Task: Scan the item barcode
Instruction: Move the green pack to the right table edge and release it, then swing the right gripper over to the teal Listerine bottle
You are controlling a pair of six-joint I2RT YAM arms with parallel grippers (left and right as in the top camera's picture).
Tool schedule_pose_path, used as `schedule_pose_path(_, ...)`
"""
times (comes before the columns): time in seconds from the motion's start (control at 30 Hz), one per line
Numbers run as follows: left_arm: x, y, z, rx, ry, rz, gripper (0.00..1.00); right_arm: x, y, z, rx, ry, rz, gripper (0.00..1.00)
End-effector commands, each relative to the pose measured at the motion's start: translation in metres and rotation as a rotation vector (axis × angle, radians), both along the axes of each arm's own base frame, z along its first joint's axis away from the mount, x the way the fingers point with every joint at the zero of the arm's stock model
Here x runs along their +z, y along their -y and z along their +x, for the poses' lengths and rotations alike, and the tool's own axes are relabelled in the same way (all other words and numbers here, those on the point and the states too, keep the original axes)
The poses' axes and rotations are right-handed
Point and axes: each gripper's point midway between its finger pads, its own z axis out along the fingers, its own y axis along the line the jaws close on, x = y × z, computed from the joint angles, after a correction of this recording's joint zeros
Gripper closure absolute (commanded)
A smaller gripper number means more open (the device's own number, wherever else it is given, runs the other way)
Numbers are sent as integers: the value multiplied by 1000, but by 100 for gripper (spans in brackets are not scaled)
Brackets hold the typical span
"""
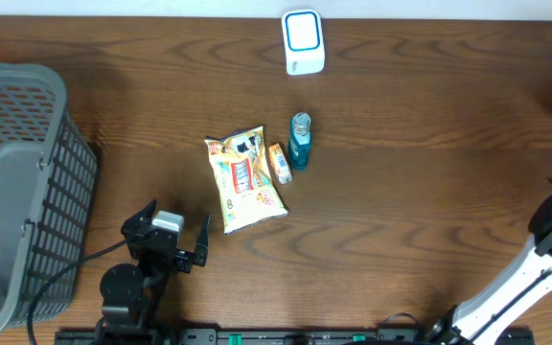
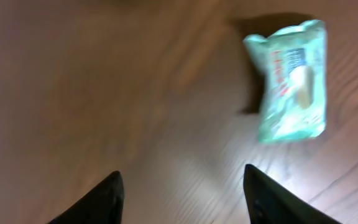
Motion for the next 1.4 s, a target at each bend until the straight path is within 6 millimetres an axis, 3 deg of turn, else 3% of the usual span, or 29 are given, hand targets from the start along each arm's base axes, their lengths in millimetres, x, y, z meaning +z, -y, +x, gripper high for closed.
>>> schedule_pose_path(0.0,-13,3,-2,-17,-42,-3,2,84,-54,11,120,192,-13,41)
schedule_pose_path(0.13,-13,3,-2,-17,-42,-3,2,138,-108,2,224,279,-43,36)
schedule_pose_path(0.2,-13,3,-2,-17,-42,-3,2,164,-145,-8,316,317,-60,34)
schedule_pose_path(0.37,-13,3,-2,-17,-42,-3,2,197,-212,-34,463,363,-53,25)
schedule_pose_path(0.53,-13,3,-2,-17,-42,-3,2,216,-258,-51,584,410,-51,24)
schedule_pose_path(0.67,-13,3,-2,-17,-42,-3,2,216,-272,-62,621,388,-46,24)
schedule_pose_path(0.93,-13,3,-2,-17,-42,-3,2,201,-271,-82,625,286,-59,28)
schedule_pose_path(1.17,-13,3,-2,-17,-42,-3,2,194,-272,-117,624,280,-56,26)
schedule_pose_path(1.27,-13,3,-2,-17,-42,-3,2,184,-275,-124,599,307,-47,13)
schedule_pose_path(1.37,-13,3,-2,-17,-42,-3,2,157,-280,-126,576,333,-30,1)
